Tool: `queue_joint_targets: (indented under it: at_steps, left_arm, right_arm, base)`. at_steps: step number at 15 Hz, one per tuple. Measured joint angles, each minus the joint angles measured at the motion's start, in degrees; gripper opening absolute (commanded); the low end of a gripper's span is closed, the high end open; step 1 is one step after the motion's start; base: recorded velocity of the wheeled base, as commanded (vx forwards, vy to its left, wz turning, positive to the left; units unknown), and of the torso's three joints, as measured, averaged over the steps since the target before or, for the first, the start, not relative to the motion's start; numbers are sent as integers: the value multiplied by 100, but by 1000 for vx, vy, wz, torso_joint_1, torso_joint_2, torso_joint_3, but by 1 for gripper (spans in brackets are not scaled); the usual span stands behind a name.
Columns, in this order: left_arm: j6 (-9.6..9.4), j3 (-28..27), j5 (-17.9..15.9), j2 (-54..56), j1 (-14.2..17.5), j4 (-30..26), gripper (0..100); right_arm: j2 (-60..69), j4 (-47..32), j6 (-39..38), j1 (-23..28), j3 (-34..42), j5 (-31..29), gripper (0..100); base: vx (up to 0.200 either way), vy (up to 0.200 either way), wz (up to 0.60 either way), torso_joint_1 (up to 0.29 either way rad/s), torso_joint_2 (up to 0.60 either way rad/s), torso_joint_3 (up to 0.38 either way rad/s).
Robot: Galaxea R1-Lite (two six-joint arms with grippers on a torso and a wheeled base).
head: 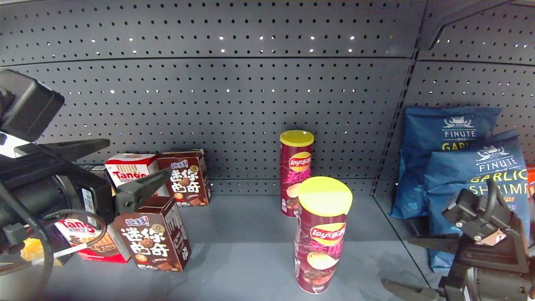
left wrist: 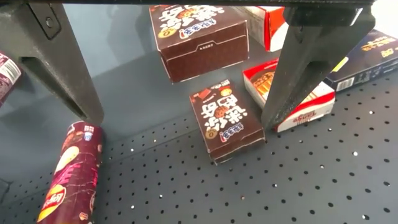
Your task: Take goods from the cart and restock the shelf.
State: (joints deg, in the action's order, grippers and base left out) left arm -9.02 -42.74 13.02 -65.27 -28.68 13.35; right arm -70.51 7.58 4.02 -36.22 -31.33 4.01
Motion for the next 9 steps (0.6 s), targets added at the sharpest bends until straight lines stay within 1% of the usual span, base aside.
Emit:
queue_joint_targets:
  at_steps: [5,9]
  left_arm:
    - [-48,55,-11,9,-63,-11,100]
    - [-48,62,-13,13,-67,-11,100]
  right_arm:
    - [-503,0,-1,-171,-246,-35,100]
    - [-906,67,0,-243,-508,-95,100]
  base:
    - [0,0,0,0,0,0]
    - [0,0,0,0,0,0]
